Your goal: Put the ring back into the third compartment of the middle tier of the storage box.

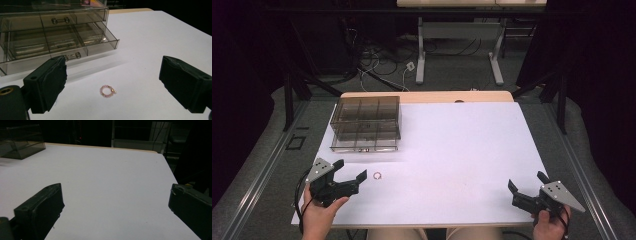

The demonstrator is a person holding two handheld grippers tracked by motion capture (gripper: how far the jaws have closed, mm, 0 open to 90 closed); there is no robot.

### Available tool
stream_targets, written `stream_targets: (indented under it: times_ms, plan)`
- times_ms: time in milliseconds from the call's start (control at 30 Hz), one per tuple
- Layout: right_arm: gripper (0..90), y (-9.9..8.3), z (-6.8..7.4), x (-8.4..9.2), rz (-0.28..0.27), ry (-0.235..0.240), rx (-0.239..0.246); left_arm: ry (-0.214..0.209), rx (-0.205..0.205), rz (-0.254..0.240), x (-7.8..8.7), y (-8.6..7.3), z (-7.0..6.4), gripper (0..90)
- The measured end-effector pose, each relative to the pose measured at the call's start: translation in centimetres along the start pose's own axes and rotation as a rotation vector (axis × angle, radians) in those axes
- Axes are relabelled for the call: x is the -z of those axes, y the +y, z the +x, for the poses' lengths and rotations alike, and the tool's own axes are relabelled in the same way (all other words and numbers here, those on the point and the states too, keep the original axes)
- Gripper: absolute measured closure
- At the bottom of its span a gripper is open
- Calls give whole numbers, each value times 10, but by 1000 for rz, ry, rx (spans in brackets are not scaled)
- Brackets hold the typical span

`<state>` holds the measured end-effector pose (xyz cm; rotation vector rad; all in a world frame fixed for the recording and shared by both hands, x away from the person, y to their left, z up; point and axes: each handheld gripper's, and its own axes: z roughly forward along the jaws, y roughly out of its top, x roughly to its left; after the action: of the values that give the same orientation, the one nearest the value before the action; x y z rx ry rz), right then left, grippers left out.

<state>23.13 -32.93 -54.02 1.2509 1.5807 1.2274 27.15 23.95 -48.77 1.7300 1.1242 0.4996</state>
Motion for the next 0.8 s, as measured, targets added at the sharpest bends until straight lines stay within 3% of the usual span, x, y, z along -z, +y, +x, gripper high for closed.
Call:
stream_targets:
  times_ms: [167,800]
  plan:
    - [0,-1,1,-1,-2,-2,-7,-1,-12,18,-5,2,-1,82]
    - [0,-2,0,-1,4,8,6,-4,7,36,-18,6,-2,163]
